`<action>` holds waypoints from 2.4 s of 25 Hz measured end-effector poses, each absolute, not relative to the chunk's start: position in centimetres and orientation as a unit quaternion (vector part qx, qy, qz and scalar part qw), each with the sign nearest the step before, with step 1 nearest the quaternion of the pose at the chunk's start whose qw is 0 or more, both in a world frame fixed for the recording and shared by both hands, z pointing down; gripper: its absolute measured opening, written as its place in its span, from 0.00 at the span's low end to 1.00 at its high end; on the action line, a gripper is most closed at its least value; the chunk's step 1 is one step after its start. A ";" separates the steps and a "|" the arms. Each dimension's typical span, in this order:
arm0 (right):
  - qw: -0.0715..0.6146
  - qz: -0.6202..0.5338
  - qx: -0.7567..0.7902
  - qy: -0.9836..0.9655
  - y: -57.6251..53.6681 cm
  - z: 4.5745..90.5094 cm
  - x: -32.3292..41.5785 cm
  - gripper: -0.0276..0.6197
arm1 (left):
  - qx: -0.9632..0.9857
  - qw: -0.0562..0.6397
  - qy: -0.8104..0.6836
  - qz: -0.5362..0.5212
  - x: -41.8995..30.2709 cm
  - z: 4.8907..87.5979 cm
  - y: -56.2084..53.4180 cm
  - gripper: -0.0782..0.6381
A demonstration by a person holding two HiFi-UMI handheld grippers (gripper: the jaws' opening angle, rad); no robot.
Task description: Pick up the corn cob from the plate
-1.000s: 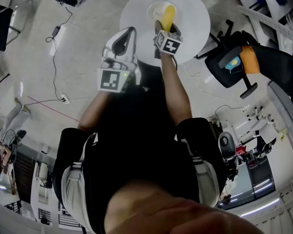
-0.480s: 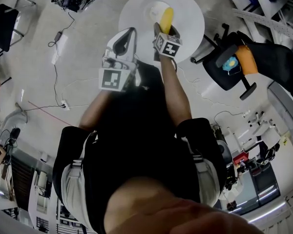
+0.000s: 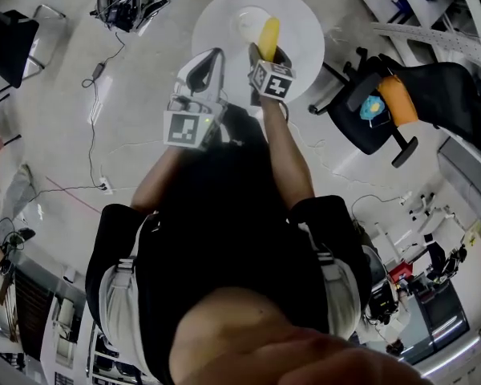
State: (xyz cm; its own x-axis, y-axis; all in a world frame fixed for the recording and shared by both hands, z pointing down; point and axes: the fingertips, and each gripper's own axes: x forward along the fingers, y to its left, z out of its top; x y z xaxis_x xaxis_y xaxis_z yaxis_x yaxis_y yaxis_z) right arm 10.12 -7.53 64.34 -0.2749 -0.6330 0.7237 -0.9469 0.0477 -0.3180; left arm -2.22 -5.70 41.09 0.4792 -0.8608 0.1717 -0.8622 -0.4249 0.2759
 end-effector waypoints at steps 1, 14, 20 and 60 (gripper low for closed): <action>0.198 0.389 0.568 -0.698 -7.4 63.9 10.3 0.45 | 0.845 0.162 -0.510 0.001 -2.0 40.8 -5.4 0.12; 0.161 0.356 0.544 -0.743 -4.5 58.7 11.7 0.45 | 0.841 0.106 -0.531 -0.019 -0.2 36.6 -2.3 0.12; 0.152 0.350 0.536 -0.753 -3.6 57.7 12.1 0.45 | 0.837 0.092 -0.539 -0.021 -0.1 35.0 -1.3 0.12; 0.069 0.236 0.570 -0.784 7.1 43.2 7.7 0.45 | 0.867 0.085 -0.489 -0.051 -4.9 32.8 8.8 0.12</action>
